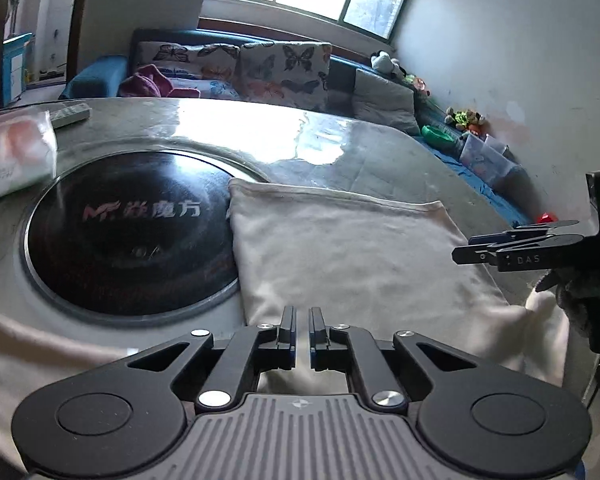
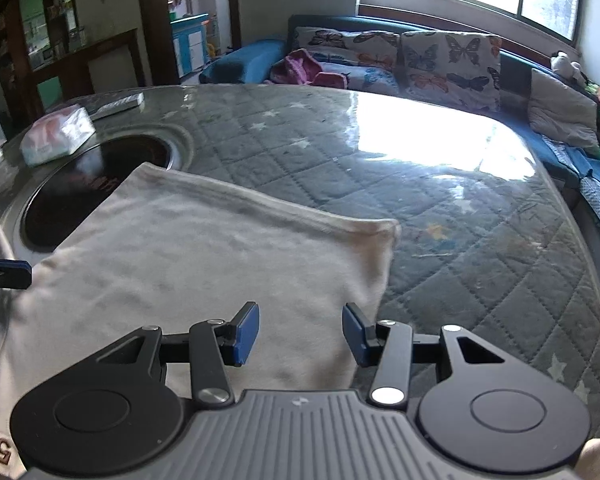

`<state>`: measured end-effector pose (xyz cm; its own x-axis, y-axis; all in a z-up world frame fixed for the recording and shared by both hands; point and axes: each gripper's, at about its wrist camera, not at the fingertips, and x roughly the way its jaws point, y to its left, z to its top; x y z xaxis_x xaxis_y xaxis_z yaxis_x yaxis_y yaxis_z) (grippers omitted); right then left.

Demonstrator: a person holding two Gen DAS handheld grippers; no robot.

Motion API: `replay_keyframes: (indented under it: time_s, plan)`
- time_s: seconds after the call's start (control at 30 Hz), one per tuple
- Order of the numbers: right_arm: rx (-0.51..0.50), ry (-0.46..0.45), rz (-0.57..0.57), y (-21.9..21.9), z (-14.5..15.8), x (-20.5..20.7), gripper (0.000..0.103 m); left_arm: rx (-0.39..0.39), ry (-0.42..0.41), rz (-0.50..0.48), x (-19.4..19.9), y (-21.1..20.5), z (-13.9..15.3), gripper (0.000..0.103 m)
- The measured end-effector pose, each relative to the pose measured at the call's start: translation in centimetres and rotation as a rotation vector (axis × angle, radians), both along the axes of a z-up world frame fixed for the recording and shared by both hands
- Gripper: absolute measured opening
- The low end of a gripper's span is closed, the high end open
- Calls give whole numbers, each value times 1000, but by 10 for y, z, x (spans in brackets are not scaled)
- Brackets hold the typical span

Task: Fold clothes
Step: 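Release the sleeve with the left gripper and smooth the shirt body flat, then grasp the shirt side edge with the right gripper and fold it over the body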

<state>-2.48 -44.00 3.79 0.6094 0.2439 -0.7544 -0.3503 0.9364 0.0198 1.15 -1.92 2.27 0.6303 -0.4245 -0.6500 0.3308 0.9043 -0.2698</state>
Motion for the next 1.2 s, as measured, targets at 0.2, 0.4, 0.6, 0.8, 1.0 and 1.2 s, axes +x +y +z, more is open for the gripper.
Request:
replay_keyframes:
  time_s: [0.2,0.4,0.6,0.8,1.0,1.2]
  plan:
    - [26,5,-61,-16,-4,19,45,43,18,29,30,-3,-6,7]
    - [42,17,-84,-24,-6,40,34,105,-40,90,68,-6,1,20]
    - [48,27,-87,-23,-11,57,16,144,-43,108,107,-17,-6,27]
    - [36,17,-71,-17,-11,70,7,175,-38,96,126,-25,-19,9]
    - [27,-1,-53,-8,-10,91,6,201,-75,130,133,-20,-18,2]
    - [16,-9,-29,7,-13,120,7,213,-68,168,152,-15,-17,2]
